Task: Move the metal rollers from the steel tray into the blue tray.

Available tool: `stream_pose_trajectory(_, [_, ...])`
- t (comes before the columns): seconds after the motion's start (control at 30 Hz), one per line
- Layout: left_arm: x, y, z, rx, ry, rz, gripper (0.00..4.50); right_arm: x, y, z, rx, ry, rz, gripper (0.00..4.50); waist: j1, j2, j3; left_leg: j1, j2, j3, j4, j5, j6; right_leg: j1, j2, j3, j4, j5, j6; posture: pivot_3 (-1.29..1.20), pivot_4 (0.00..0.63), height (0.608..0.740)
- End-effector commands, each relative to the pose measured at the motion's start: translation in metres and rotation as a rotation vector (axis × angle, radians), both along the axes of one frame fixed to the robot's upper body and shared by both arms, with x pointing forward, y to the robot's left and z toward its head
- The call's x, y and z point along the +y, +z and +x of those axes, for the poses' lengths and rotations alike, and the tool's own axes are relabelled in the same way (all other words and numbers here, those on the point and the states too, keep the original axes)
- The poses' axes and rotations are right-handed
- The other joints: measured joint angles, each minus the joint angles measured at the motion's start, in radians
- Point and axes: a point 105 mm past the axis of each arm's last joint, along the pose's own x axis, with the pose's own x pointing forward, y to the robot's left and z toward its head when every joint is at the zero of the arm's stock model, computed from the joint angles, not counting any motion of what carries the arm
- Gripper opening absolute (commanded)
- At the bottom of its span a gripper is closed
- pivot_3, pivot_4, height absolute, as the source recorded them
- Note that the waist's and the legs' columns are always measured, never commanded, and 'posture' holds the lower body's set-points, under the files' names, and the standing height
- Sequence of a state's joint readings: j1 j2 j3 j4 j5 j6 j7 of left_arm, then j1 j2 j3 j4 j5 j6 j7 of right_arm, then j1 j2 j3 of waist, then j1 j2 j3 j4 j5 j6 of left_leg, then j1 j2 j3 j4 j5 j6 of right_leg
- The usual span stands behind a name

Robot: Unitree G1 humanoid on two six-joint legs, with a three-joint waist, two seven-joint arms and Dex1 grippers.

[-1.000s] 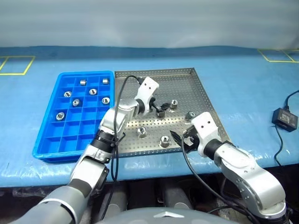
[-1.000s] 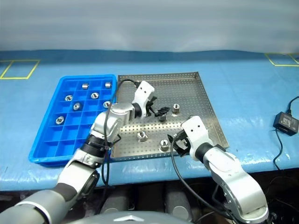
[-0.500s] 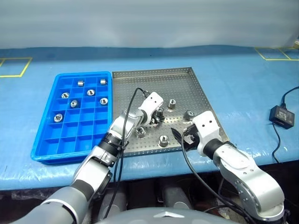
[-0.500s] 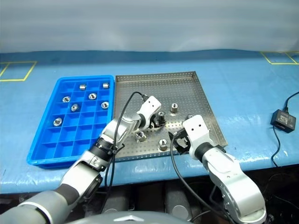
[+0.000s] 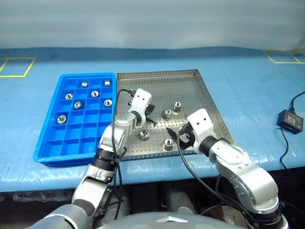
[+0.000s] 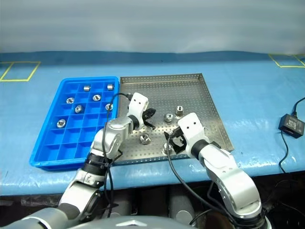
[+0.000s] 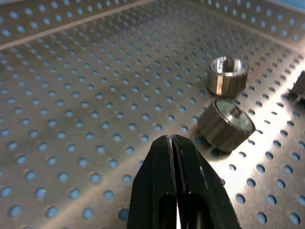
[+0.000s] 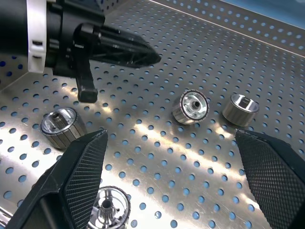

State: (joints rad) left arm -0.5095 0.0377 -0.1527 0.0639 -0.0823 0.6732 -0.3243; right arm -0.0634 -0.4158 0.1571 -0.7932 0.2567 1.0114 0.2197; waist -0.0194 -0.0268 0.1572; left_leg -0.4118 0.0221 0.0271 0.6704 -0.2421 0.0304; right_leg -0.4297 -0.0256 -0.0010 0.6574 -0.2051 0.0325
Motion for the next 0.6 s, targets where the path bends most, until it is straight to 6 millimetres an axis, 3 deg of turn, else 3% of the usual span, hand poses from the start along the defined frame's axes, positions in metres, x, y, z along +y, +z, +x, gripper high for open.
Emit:
stream_pose_trajectory(0.03, [0.006,0.031,-0.010,-0.096,0.000,-0.038,0.03,0.009,0.010,0.002,-0.043,0.054,0.014,4.50,0.007,0.000,0.000,0.000,0.000,0.000,0.000,0.000,0.000,0.000,0.000,0.000,0.000,0.000,0.000,0.04,0.150,0.740])
stream_pose_trajectory(0.1, [0.009,0.039,-0.012,-0.094,-0.008,-0.062,0.03,0.012,0.011,0.005,-0.044,0.068,0.013,4.50,0.012,0.000,0.000,0.000,0.000,0.000,0.000,0.000,0.000,0.000,0.000,0.000,0.000,0.000,0.000,0.06,0.150,0.740])
stream_pose_trajectory(0.2, [0.004,0.047,-0.010,-0.096,-0.054,-0.064,0.61,0.014,0.012,0.009,-0.050,0.084,0.008,4.50,0.024,0.000,0.000,0.000,0.000,0.000,0.001,0.000,0.000,0.001,0.000,0.000,0.000,0.000,0.000,0.07,0.150,0.740])
stream_pose_trajectory(0.3, [-0.006,0.047,-0.004,-0.101,-0.101,-0.012,1.64,0.015,0.013,0.011,-0.056,0.086,0.007,4.50,0.037,0.000,0.000,0.000,-0.001,-0.001,0.003,0.000,0.000,0.001,0.000,-0.001,0.000,-0.001,-0.001,0.06,0.150,0.740])
stream_pose_trajectory(0.5, [-0.045,0.029,0.007,-0.081,-0.219,0.077,3.61,0.002,0.013,0.007,-0.062,0.035,-0.008,4.50,0.040,0.000,0.000,-0.001,-0.002,0.000,0.004,-0.001,0.003,0.001,0.000,0.000,-0.002,-0.001,-0.001,0.00,0.150,0.740])
stream_pose_trajectory(0.6, [-0.054,0.020,0.012,-0.075,-0.223,0.093,3.61,-0.004,0.012,0.004,-0.061,0.003,-0.013,4.50,0.032,0.000,0.000,-0.003,-0.002,0.001,0.004,-0.002,0.004,0.001,0.000,0.000,-0.004,0.001,0.002,-0.04,0.150,0.740])
